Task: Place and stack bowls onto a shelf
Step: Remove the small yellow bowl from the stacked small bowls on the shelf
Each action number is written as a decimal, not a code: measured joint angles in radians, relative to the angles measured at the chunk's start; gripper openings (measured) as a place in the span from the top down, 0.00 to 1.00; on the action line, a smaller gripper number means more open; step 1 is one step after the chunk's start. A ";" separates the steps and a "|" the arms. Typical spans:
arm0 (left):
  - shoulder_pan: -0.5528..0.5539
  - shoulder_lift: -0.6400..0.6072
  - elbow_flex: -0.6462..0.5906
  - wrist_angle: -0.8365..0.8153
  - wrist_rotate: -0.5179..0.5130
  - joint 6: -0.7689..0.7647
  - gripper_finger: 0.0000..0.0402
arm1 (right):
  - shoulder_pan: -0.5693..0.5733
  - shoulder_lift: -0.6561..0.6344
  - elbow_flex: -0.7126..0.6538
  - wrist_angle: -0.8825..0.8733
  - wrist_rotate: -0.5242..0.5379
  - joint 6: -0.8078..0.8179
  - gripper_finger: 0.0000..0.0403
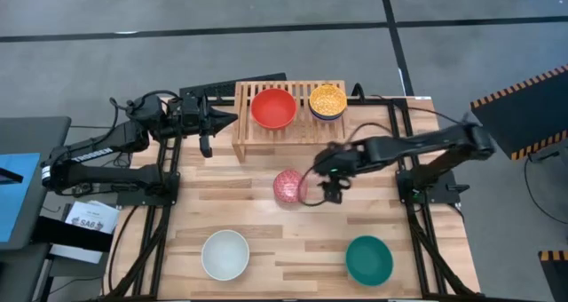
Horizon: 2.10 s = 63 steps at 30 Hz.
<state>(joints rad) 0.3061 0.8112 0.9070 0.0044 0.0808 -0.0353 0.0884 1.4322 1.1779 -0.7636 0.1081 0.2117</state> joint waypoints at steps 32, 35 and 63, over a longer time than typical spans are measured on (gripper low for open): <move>0.000 0.000 0.000 0.011 0.010 -0.013 1.00 | -0.500 -0.054 0.284 -0.135 -0.102 -0.427 0.35; 0.000 0.000 0.000 0.011 0.010 -0.014 1.00 | -0.513 -0.022 0.284 -0.166 -0.105 -0.454 0.35; 0.000 0.000 0.000 0.012 0.009 -0.011 1.00 | -0.583 0.031 0.283 -0.183 -0.163 -0.445 0.68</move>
<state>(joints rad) 0.3065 0.8116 0.9070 0.0166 0.0902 -0.0463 -0.4942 1.4628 1.4612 -0.9465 -0.0551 -0.2328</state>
